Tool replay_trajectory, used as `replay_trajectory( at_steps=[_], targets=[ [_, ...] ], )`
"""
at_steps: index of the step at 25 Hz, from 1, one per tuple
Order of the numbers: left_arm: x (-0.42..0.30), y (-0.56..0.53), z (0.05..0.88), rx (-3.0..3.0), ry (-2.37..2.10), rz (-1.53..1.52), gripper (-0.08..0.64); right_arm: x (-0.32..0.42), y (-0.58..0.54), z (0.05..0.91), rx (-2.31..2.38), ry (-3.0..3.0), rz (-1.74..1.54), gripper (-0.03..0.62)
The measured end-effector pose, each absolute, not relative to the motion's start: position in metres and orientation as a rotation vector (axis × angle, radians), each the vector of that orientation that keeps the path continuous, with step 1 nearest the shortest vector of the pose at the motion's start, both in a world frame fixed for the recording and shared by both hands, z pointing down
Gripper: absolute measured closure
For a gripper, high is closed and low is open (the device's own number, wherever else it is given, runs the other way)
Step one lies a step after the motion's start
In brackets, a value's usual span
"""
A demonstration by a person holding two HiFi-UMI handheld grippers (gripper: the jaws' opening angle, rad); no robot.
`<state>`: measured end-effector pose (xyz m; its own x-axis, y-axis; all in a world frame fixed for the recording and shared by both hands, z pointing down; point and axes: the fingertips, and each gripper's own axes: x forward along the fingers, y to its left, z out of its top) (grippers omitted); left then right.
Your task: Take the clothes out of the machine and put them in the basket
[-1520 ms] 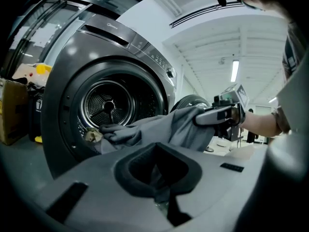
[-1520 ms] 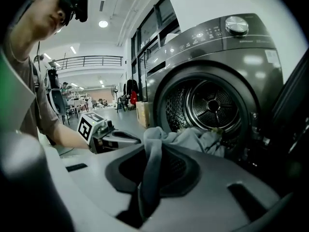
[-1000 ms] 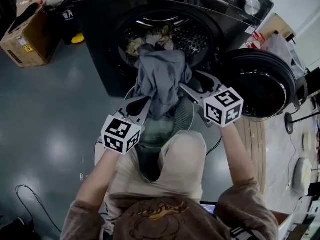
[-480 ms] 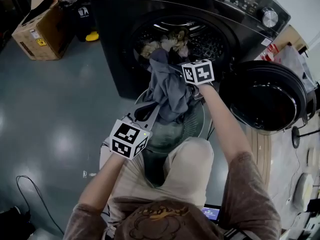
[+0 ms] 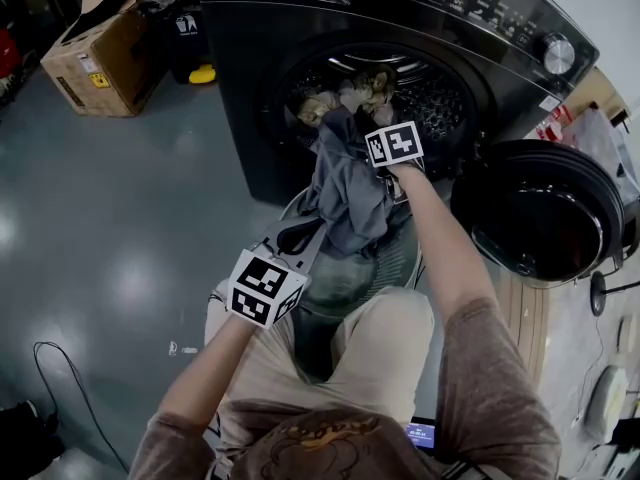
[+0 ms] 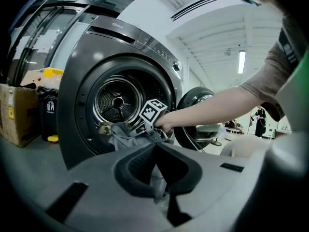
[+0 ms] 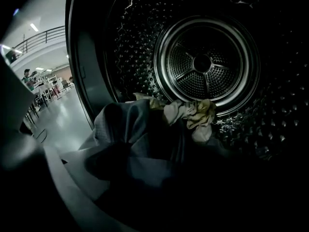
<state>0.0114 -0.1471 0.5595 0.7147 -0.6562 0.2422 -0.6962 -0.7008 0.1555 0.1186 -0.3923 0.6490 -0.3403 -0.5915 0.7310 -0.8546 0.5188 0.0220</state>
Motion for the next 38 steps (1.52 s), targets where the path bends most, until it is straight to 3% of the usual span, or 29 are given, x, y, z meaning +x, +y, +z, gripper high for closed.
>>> replay_trajectory(
  at_steps=[6,9,23,38],
  targets=[
    [0.015,-0.147,0.563,2.679,-1.068,0.243,0.554,0.119,-0.38,0.648,1.148,-2.057,0.423,0.429],
    [0.016,-0.147,0.563,2.678,-1.063,0.241,0.554,0.121,-0.374,0.644,1.162,-2.068,0.406,0.494],
    [0.024,-0.141,0.558,2.706,-1.009,0.229,0.554,0.105,-0.262,0.587,0.995,-2.313,0.424,0.535],
    [0.047,-0.134,0.559,2.736,-0.917,0.223,0.554,0.146,-0.152,0.554,0.983,-2.351,0.435,0.54]
  ],
)
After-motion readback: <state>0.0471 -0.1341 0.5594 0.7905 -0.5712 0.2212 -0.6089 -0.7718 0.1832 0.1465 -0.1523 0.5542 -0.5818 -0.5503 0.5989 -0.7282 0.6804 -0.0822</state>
